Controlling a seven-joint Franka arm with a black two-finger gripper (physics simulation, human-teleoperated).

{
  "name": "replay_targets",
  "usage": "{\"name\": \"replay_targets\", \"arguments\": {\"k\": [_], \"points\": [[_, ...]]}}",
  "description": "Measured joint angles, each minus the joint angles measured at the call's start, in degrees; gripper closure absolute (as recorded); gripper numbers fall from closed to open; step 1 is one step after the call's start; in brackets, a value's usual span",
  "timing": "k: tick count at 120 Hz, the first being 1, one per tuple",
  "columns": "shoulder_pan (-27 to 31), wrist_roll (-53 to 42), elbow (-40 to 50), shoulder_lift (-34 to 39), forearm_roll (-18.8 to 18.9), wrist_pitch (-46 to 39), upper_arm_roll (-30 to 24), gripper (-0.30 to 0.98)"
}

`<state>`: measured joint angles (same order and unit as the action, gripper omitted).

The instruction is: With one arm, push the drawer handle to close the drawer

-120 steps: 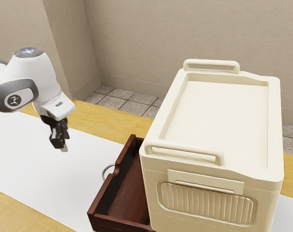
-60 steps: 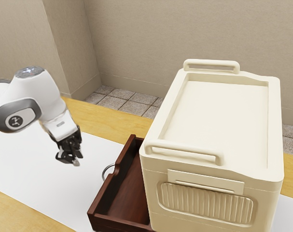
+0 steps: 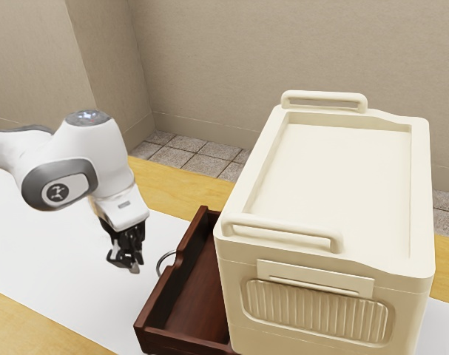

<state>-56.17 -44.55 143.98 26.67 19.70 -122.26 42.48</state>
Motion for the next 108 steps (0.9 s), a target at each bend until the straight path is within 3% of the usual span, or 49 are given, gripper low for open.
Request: {"name": "replay_targets", "arguments": {"k": [44, 108], "points": [[1.0, 0.1, 0.0, -3.8, -6.2, -0.1, -4.7, 0.66], [2.1, 0.0, -3.7, -8.1, -7.2, -1.4, -8.2, 0.68]]}}
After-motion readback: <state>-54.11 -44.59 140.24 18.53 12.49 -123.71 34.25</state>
